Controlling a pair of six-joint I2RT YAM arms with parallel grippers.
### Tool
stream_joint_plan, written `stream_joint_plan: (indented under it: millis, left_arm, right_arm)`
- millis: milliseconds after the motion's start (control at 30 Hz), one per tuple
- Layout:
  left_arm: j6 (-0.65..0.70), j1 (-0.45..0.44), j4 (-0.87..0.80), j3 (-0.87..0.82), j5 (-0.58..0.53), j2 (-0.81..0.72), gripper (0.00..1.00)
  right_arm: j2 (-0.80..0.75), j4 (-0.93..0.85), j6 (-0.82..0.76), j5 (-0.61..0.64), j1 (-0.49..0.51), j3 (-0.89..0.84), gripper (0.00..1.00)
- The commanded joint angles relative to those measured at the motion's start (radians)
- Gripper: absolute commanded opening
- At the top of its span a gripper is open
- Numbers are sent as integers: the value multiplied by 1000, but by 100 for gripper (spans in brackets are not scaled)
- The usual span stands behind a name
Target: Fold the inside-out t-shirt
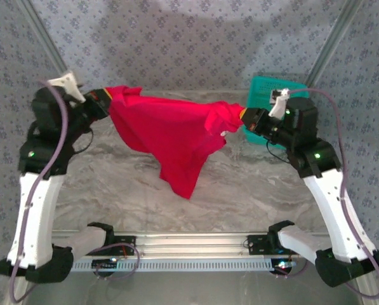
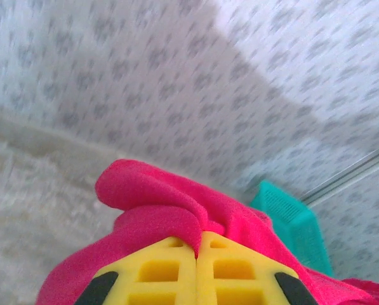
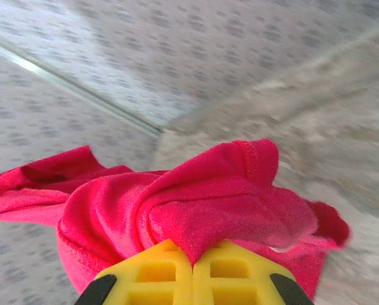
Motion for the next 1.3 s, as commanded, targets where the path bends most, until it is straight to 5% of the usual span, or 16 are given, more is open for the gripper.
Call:
stream_joint_plan:
  millis: [0, 200, 400, 633, 667, 767, 800, 867, 1100, 1267]
  left_arm:
    - [6, 12, 5, 88, -5, -80, 0]
    - [22, 12, 11, 155, -8, -121, 0]
    - [40, 12, 20, 65, 30, -8, 0]
    - [132, 37, 69, -2, -49, 373, 0]
    - [140, 46, 47, 33, -52, 439, 0]
    - [156, 55, -52, 128, -89, 601, 59]
    - [148, 55, -72, 123, -109, 619, 69]
    - [121, 54, -69, 39, -132, 597, 74]
    - [41, 80, 71, -546, -228, 298, 70]
    - [8, 192, 100, -775, -174, 206, 61]
  right_arm:
    - [-76, 68, 33, -101, -8, 58, 0]
    - [-120, 74, 15, -91, -2, 117, 0]
    - [2, 63, -8, -22, -28, 88, 0]
    - [377, 135, -25, 99, -89, 124, 0]
    - [437, 108, -35, 114, -89, 168, 8]
    - [614, -11, -76, 115, -91, 327, 54]
    - [648, -53, -85, 112, -85, 353, 58]
    - [663, -113, -112, 122, -65, 355, 60]
    - [443, -109, -145, 253, 151, -71, 61]
    - [311, -99, -39, 334, 341, -383, 61]
